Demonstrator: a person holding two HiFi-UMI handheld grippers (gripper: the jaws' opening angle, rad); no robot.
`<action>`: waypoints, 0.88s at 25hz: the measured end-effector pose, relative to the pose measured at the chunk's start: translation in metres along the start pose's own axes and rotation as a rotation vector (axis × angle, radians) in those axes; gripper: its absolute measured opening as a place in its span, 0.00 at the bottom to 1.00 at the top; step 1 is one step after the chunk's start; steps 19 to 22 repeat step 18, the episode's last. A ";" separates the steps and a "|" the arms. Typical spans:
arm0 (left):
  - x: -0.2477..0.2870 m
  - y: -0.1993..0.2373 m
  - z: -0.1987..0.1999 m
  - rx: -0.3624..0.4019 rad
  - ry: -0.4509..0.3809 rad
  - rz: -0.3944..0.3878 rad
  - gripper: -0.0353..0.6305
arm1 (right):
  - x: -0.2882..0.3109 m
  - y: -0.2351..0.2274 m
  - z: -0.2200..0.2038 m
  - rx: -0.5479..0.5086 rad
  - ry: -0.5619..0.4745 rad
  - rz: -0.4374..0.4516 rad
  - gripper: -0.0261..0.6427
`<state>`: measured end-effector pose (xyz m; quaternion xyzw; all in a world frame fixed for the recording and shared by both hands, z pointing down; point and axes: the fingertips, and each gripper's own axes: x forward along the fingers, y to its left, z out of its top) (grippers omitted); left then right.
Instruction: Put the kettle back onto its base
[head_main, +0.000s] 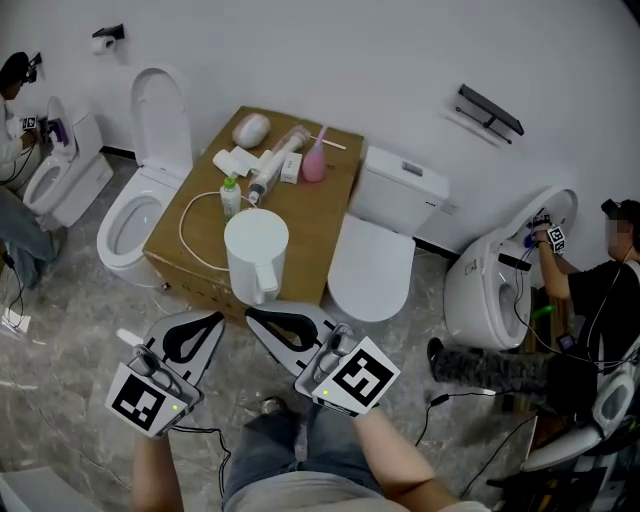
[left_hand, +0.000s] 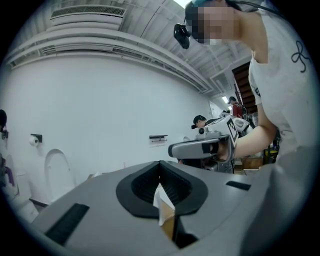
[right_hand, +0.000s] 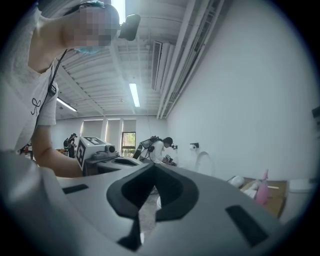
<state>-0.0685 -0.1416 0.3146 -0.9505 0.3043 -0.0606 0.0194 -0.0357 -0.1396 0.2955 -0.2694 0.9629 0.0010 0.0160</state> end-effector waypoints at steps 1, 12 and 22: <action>-0.002 0.000 0.001 -0.005 0.000 0.004 0.07 | 0.001 0.003 0.000 -0.001 0.001 0.003 0.05; -0.012 -0.005 0.021 -0.002 -0.040 0.023 0.07 | 0.000 0.013 0.011 -0.024 -0.002 0.020 0.05; -0.013 -0.007 0.021 -0.008 -0.029 0.026 0.07 | 0.001 0.014 0.016 -0.040 -0.007 0.025 0.05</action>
